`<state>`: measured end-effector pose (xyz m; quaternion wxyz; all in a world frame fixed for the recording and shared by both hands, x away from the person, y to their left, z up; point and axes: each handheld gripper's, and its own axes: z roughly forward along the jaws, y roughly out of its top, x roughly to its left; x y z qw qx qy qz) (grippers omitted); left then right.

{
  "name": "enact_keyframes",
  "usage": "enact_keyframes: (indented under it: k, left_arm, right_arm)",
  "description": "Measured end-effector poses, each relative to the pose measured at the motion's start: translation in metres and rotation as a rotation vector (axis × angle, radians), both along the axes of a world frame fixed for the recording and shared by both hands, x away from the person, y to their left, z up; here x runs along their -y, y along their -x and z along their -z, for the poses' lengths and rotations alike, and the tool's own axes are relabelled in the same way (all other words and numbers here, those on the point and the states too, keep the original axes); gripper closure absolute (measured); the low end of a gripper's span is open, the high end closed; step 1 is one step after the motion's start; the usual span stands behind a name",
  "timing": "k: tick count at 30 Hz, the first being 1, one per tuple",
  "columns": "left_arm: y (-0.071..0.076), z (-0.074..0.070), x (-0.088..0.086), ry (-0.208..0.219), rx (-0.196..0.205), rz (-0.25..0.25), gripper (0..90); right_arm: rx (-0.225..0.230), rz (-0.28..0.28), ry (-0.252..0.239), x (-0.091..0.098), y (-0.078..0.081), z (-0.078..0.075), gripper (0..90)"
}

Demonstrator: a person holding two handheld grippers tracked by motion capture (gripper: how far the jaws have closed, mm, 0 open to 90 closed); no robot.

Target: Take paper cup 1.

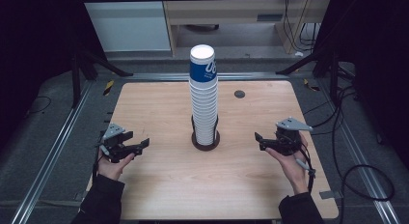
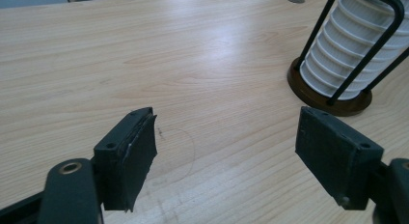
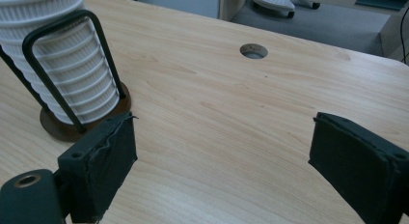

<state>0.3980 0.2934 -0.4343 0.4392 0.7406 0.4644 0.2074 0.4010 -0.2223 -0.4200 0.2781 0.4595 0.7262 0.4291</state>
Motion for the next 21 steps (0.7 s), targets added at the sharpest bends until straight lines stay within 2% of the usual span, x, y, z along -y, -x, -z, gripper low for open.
enact_keyframes:
  k: [6, 8, 11, 21]
  left_arm:
    - [0.001, 0.005, 0.005, -0.022, -0.019, 0.028, 21.3]
    - [0.001, 0.005, 0.006, -0.019, -0.017, 0.032, 21.6]
    - [0.001, 0.004, 0.006, -0.017, -0.012, 0.031, 21.8]
    - [0.002, 0.005, 0.009, -0.022, -0.012, 0.043, 21.8]
  right_arm:
    - [0.008, -0.011, -0.026, 0.001, 0.001, -0.005, 8.5]
    - [0.011, -0.024, -0.05, 0.0, 0.003, -0.01, 8.3]
    - [0.014, -0.032, -0.058, -0.002, 0.004, -0.013, 8.0]
    - [0.069, -0.051, -0.081, -0.009, 0.002, -0.037, 7.3]
